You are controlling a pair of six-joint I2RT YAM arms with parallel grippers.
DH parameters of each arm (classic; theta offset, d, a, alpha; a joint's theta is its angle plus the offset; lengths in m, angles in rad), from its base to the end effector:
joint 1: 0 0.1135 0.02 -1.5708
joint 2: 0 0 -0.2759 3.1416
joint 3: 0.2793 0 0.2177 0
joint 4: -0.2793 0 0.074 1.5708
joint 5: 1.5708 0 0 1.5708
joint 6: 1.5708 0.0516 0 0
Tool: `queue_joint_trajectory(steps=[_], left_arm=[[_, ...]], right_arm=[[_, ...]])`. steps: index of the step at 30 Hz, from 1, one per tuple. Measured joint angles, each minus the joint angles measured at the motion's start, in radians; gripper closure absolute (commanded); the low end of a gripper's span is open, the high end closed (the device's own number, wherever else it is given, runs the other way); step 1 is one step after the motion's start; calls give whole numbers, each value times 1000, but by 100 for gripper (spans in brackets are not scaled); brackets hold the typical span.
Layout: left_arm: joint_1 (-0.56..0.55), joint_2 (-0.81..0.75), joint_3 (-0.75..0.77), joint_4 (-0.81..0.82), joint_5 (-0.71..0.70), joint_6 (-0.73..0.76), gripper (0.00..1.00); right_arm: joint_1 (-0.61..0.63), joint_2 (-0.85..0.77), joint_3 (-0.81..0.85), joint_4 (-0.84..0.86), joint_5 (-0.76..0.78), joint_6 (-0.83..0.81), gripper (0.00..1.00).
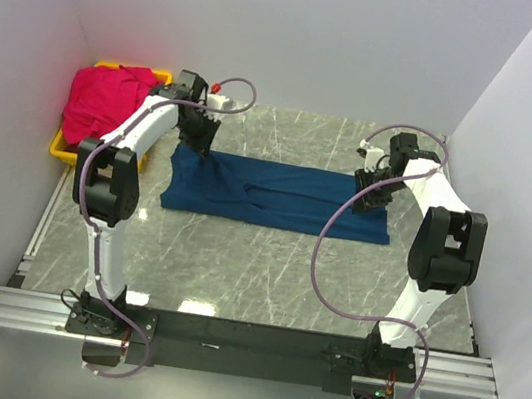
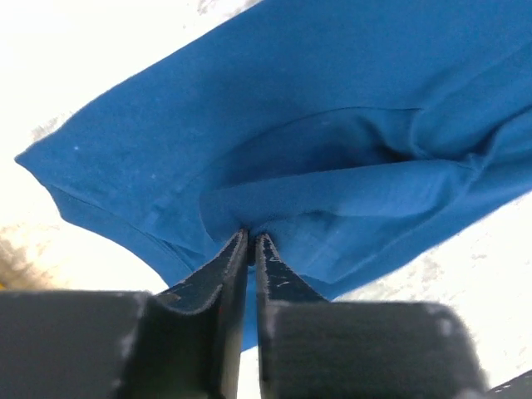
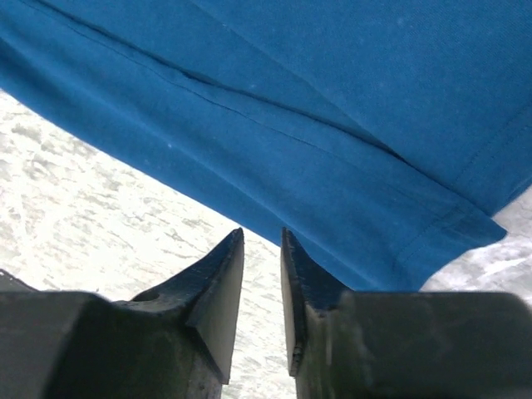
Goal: Fold and stack the t-shirts
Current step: Fold the tshirt
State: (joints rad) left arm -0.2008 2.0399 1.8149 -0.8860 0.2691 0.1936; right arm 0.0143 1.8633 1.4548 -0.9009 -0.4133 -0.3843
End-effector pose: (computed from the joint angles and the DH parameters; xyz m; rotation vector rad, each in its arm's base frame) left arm 0.4059 -0.0966 0.2605 0.6041 2.5930 -0.3625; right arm 0.3464 0.0257 0.2325 -0.6228 2.6982 0.5035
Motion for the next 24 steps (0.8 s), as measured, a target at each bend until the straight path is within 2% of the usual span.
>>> queue_joint_trajectory(steps=[3, 9, 13, 15, 19, 24], left_arm=[[25, 11, -13, 15, 23, -22, 33], [113, -5, -92, 61, 124, -72, 39], [162, -90, -269, 72, 130, -72, 43], [163, -131, -346, 79, 130, -63, 42], [153, -183, -480, 93, 127, -56, 40], [151, -186, -576, 117, 122, -52, 43]], right_arm=[[2, 0, 0, -1, -19, 0, 64], [69, 0, 46, 2, -47, 21, 64], [131, 0, 64, 27, -18, 24, 64], [137, 6, 67, 30, 11, 13, 63], [126, 50, 71, 41, 82, -27, 55], [122, 91, 53, 53, 156, -72, 55]])
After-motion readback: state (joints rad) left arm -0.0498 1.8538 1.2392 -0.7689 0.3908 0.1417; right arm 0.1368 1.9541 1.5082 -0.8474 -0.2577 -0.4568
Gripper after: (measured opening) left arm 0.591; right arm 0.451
